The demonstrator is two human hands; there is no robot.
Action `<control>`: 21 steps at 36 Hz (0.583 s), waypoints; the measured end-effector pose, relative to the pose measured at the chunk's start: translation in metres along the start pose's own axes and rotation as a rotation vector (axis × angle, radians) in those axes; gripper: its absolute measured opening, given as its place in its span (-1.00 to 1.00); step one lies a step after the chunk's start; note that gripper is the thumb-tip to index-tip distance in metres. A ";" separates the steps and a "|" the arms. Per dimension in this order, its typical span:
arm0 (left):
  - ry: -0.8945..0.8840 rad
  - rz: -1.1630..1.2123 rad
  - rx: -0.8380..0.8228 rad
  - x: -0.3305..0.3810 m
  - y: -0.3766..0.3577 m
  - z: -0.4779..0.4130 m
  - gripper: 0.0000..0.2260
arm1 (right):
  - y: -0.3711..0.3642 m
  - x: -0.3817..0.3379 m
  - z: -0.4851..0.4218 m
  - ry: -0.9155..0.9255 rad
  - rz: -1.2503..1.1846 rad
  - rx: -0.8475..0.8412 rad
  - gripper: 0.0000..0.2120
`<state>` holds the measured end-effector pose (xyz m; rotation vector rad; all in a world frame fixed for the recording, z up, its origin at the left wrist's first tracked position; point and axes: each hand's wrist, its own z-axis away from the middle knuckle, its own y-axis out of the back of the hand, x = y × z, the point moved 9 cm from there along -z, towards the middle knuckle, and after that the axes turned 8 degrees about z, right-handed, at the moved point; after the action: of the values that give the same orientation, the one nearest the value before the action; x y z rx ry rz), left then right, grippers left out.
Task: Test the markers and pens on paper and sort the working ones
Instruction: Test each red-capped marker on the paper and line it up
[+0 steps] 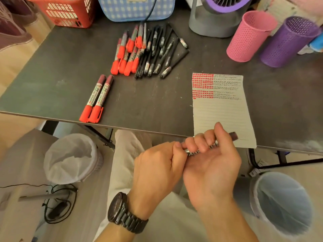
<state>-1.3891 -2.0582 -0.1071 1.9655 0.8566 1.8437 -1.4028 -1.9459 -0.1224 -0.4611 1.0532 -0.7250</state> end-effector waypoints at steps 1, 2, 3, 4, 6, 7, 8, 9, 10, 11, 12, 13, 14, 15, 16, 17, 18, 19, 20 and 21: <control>0.002 0.003 0.007 0.003 0.000 -0.002 -0.62 | -0.002 -0.003 -0.002 0.001 -0.008 0.014 -0.58; 0.005 0.009 0.007 0.005 0.000 -0.003 -0.63 | -0.004 -0.006 -0.005 0.003 -0.007 0.028 -0.54; 0.008 0.013 0.003 0.007 -0.001 -0.004 -0.62 | -0.005 -0.010 -0.007 0.005 0.002 0.041 -0.51; 0.006 0.013 0.002 0.010 -0.001 -0.005 -0.61 | -0.007 -0.013 -0.009 0.009 0.018 0.048 -0.48; 0.002 0.024 0.008 0.014 0.000 -0.008 -0.61 | -0.013 -0.018 -0.012 0.018 0.045 0.025 -0.44; 0.004 0.055 0.008 0.017 0.000 -0.009 -0.61 | -0.017 -0.021 -0.013 0.023 0.052 -0.004 -0.43; 0.003 0.095 0.006 0.019 0.001 -0.010 -0.62 | -0.022 -0.024 -0.014 0.030 0.058 -0.040 -0.43; 0.001 0.128 -0.001 0.022 0.001 -0.012 -0.62 | -0.027 -0.028 -0.015 0.038 0.067 -0.084 -0.43; -0.006 0.144 -0.005 0.025 0.002 -0.014 -0.63 | -0.033 -0.032 -0.015 0.045 0.076 -0.132 -0.44; -0.013 0.150 -0.013 0.028 0.003 -0.016 -0.63 | -0.039 -0.036 -0.016 0.046 0.082 -0.183 -0.44; -0.020 0.161 -0.030 0.031 0.003 -0.018 -0.62 | -0.045 -0.041 -0.018 0.041 0.084 -0.230 -0.45; -0.014 0.185 -0.062 0.032 0.001 -0.020 -0.60 | -0.050 -0.048 -0.019 0.030 0.081 -0.273 -0.45; 0.007 0.241 -0.110 0.031 -0.002 -0.022 -0.58 | -0.054 -0.056 -0.022 0.022 0.076 -0.310 -0.46; 0.043 0.307 -0.170 0.028 -0.006 -0.022 -0.56 | -0.055 -0.067 -0.025 0.029 0.077 -0.334 -0.46; 0.084 0.343 -0.217 0.023 -0.009 -0.023 -0.56 | -0.055 -0.081 -0.029 0.059 0.086 -0.344 -0.46; 0.110 0.348 -0.224 0.017 -0.008 -0.024 -0.56 | -0.054 -0.096 -0.035 0.101 0.095 -0.346 -0.46; 0.131 0.346 -0.206 0.012 -0.003 -0.026 -0.57 | -0.052 -0.110 -0.040 0.141 0.096 -0.345 -0.47; 0.144 0.359 -0.175 0.007 0.003 -0.028 -0.57 | -0.050 -0.121 -0.047 0.170 0.092 -0.344 -0.48; 0.145 0.379 -0.137 0.003 0.009 -0.032 -0.56 | -0.046 -0.128 -0.054 0.189 0.087 -0.341 -0.49; 0.131 0.399 -0.099 0.001 0.015 -0.037 -0.55 | -0.043 -0.133 -0.061 0.196 0.088 -0.333 -0.50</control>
<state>-1.4222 -2.0755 -0.0924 2.0849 0.4137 2.2046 -1.5114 -1.8786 -0.0395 -0.6337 1.3790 -0.5245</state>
